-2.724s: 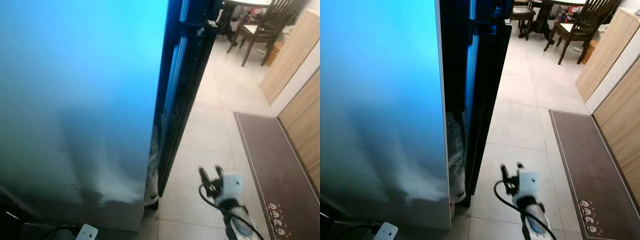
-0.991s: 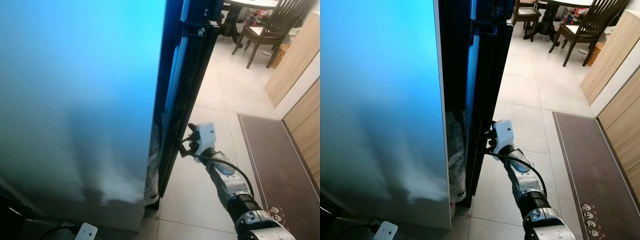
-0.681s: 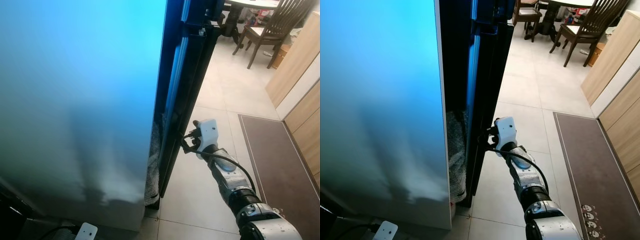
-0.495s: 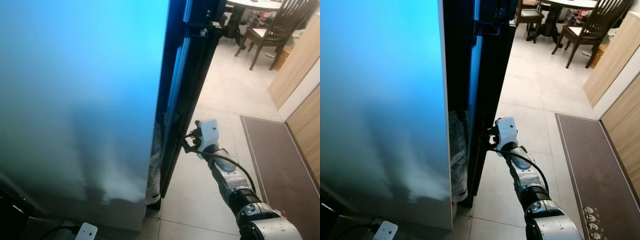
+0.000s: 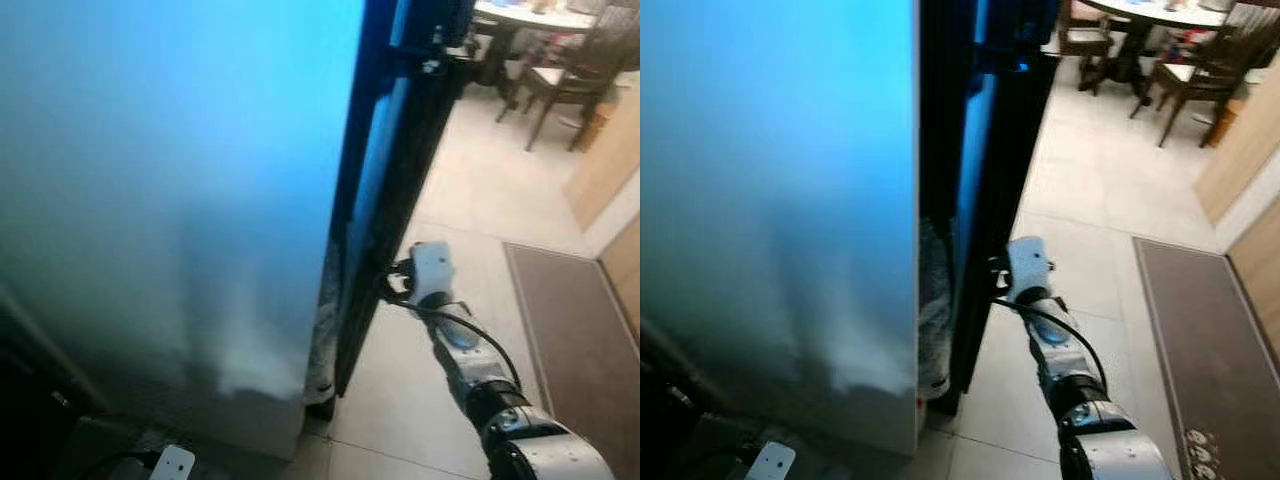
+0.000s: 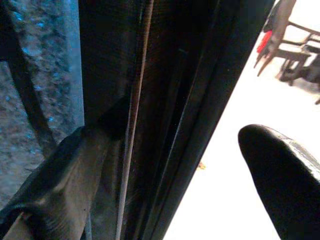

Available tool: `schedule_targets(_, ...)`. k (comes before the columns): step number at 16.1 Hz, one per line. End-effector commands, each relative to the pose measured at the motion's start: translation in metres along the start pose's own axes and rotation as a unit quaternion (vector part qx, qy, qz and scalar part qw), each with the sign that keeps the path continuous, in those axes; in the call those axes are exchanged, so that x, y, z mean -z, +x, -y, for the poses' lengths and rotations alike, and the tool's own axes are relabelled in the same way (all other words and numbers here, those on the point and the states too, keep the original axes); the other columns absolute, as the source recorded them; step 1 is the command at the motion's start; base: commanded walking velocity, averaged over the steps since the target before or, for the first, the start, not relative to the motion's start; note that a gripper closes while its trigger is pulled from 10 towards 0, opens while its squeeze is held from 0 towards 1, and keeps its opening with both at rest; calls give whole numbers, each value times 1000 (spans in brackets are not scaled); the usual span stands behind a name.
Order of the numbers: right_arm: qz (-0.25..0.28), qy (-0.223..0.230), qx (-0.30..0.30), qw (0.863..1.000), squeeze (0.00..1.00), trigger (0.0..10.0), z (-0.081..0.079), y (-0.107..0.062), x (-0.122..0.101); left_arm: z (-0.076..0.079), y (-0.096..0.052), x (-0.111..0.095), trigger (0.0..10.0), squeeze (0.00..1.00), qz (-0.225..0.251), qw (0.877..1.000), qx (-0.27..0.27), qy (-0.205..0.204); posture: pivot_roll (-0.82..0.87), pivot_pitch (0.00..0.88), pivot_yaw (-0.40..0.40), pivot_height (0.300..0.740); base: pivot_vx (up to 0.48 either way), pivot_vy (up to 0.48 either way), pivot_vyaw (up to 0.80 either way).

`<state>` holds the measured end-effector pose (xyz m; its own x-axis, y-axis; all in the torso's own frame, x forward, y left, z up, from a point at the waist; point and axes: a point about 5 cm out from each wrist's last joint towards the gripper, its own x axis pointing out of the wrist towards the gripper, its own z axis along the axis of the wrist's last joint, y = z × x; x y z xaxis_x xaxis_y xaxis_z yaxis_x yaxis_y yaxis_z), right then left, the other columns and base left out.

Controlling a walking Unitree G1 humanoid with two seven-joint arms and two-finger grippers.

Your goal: Restocking fridge

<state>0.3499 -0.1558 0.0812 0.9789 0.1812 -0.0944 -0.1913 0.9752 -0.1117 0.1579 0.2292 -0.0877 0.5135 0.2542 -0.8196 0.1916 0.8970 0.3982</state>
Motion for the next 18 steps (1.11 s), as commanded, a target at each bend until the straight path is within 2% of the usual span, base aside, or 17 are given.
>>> schedule_targets(1, 10, 13, 97, 995, 0, 10000, 38, -6, -4, 3, -1, 1, 10000, 0, 1, 1000, 6, -5, -82, 0, -86, 740, 0, 0, 0)
schedule_targets(7, -36, 2, 146, 989, 0, 10000, 48, -27, 26, 2, 0, 1, 10000, 0, -1, 1000, 9, -1, -85, 0, -83, 740, 0, 0, 0)
schedule_targets(14, -145, 1, 137, 980, 0, 10000, 27, -61, 83, 3, -1, 1, 10000, 0, -1, 1000, 9, -1, -88, 0, -88, 740, 0, 0, 0)
schedule_targets(16, -188, 18, 121, 975, 0, 10000, 18, -73, 102, 3, 0, 1, 10000, 0, -1, 1000, 10, -1, -89, 0, -87, 740, 0, 0, 0)
schedule_targets(18, -212, 29, 106, 971, 0, 10000, 12, -77, 110, 3, 0, 1, 10000, 0, -2, 1000, 10, -2, -88, 0, -88, 740, 0, 0, 0)
